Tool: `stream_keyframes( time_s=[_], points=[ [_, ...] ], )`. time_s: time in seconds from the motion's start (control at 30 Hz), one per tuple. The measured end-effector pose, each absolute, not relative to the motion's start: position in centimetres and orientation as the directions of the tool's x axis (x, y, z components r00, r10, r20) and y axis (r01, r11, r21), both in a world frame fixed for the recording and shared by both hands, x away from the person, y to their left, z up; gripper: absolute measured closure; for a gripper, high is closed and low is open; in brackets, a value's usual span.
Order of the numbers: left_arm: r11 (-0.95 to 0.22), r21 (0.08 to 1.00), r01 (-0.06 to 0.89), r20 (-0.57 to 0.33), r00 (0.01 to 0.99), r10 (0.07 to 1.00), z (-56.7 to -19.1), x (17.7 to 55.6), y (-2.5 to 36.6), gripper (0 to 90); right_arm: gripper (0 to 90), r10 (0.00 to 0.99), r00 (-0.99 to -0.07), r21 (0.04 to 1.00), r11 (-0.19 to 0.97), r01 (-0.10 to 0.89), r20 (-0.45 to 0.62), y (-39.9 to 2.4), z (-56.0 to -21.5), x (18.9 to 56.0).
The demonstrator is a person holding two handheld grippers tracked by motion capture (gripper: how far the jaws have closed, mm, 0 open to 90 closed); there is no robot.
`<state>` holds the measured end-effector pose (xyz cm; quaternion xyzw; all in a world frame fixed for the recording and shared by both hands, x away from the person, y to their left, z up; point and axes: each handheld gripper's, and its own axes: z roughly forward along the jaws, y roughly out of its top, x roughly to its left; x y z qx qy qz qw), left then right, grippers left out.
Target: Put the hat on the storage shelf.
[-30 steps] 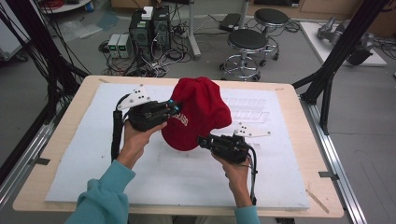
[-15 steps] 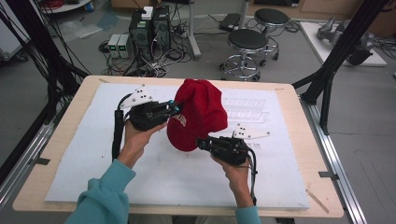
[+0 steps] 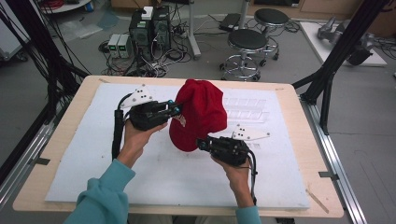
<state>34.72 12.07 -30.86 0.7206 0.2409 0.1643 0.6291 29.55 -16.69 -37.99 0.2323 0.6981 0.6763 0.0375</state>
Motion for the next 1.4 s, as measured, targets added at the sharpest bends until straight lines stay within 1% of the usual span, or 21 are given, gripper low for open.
stream_keyframes(
  time_s=[0.03, 0.1, 0.13, 0.17, 0.2, 0.23, 0.3, 0.37, 0.53, 0.67, 0.77, 0.8, 0.93, 0.97, 1.1, 1.3, 1.4],
  points=[
    [-0.085, 0.986, 0.14, -0.068, 0.821, 0.567, -30.8, 34.8, 12.3, 70.4, 86.3, 0.387, -0.887, 0.963, -0.012, 0.268, 0.252, -16.7, -37.9, 29.5],
    [-0.082, 0.985, 0.15, -0.074, 0.809, 0.583, -30.8, 34.9, 12.4, 50.7, 86.4, 0.415, -0.879, 0.965, 0.011, 0.263, 0.235, -16.8, -37.9, 29.5],
    [-0.091, 0.981, 0.172, -0.082, 0.789, 0.609, -30.9, 35.1, 12.7, 45.2, 86.4, 0.424, -0.876, 0.966, 0.013, 0.258, 0.229, -16.9, -37.9, 29.5],
    [-0.091, 0.981, 0.172, -0.082, 0.789, 0.609, -30.9, 35.1, 12.7, 39.9, 86.4, 0.429, -0.874, 0.966, 0.01, 0.257, 0.228, -17.0, -37.9, 29.5],
    [-0.094, 0.972, 0.214, -0.109, 0.769, 0.629, -31.0, 35.3, 13.0, 34.0, 86.4, 0.438, -0.87, 0.967, 0.007, 0.255, 0.227, -17.2, -37.9, 29.5],
    [-0.094, 0.972, 0.214, -0.109, 0.769, 0.629, -31.0, 35.3, 13.0, 29.6, 86.4, 0.438, -0.87, 0.967, 0.007, 0.255, 0.227, -17.2, -37.9, 29.5],
    [-0.105, 0.968, 0.228, -0.11, 0.762, 0.639, -31.1, 35.4, 13.2, 22.9, 86.4, 0.469, -0.856, 0.969, 0.004, 0.248, 0.217, -17.5, -37.7, 29.7],
    [-0.146, 0.96, 0.237, -0.091, 0.763, 0.64, -31.2, 35.4, 13.6, 15.5, 86.4, 0.491, -0.847, 0.971, 0.005, 0.238, 0.205, -17.8, -37.6, 29.8],
    [-0.187, 0.955, 0.231, -0.057, 0.758, 0.649, -32.0, 34.8, 14.6, 15.1, 86.3, 0.532, -0.827, 0.977, 0.003, 0.215, 0.18, -18.5, -37.2, 30.1],
    [-0.257, 0.94, 0.225, 0.001, 0.752, 0.659, -33.5, 34.1, 16.2, 15.1, 86.3, 0.585, -0.796, 0.979, 0.014, 0.202, 0.156, -18.9, -37.1, 30.8],
    [-0.272, 0.931, 0.241, 0.0, 0.748, 0.664, -34.3, 33.9, 17.1, 15.0, 86.3, 0.612, -0.778, 0.981, 0.021, 0.195, 0.142, -19.3, -37.0, 31.3],
    [-0.278, 0.927, 0.251, 0.002, 0.74, 0.673, -35.2, 33.7, 18.1, 14.9, 86.4, 0.62, -0.772, 0.981, 0.023, 0.193, 0.137, -19.5, -37.0, 31.5],
    [-0.283, 0.919, 0.274, -0.004, 0.725, 0.689, -36.7, 33.3, 20.0, 14.9, 86.3, 0.651, -0.749, 0.982, 0.034, 0.187, 0.12, -20.2, -36.7, 32.2],
    [-0.283, 0.919, 0.274, -0.004, 0.725, 0.689, -36.7, 33.3, 20.0, 14.9, 86.3, 0.656, -0.746, 0.982, 0.036, 0.185, 0.117, -20.4, -36.6, 32.4],
    [-0.283, 0.91, 0.302, -0.011, 0.702, 0.712, -38.5, 32.6, 22.5, 14.9, 86.3, 0.68, -0.727, 0.985, 0.039, 0.169, 0.098, -21.0, -36.2, 33.0],
    [-0.271, 0.913, 0.306, -0.015, 0.687, 0.726, -40.0, 31.8, 24.7, 14.9, 86.3, 0.714, -0.694, 0.985, 0.038, 0.168, 0.091, -21.7, -36.0, 33.7],
    [-0.25, 0.924, 0.29, -0.01, 0.672, 0.741, -41.0, 31.1, 26.2, 14.9, 86.3, 0.734, -0.675, 0.985, 0.052, 0.165, 0.074, -22.0, -35.6, 34.3]
  ],
)
